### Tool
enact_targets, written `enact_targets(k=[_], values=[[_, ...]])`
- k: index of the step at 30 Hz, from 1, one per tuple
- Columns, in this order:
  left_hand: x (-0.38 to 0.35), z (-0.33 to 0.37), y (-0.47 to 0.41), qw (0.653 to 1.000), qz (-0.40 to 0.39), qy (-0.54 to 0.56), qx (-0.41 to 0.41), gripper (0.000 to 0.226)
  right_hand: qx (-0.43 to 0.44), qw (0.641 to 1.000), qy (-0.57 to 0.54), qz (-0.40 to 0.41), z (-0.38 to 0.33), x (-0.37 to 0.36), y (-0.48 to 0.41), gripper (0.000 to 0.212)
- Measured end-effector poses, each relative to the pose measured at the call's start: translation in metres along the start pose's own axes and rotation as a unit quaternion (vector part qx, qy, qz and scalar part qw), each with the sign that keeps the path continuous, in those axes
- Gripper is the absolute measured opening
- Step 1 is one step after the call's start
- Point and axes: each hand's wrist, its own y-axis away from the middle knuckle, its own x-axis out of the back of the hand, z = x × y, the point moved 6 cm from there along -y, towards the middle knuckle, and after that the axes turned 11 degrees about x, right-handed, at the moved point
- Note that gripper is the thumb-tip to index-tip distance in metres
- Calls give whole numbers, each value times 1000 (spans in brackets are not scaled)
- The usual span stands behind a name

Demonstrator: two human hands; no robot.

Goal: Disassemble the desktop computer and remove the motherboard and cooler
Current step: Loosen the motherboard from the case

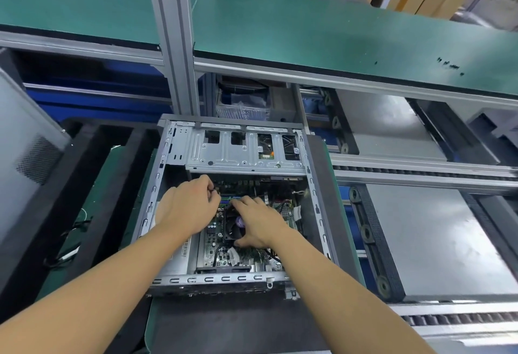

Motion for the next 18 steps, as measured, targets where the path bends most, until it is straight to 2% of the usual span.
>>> enact_targets(k=[14, 16, 18], values=[[-3, -1, -1, 1000, 3, -12, -3, 18, -8, 999, 31, 42, -8, 4, 11, 99], [-4, -2, -1, 1000, 4, -13, -8, 19, -7, 996, 54, 70, -9, 9, 14, 88], [-6, -2, -2, 1000, 4, -19, -13, 19, 36, 990, 96, 98, -15, 13, 17, 65]])
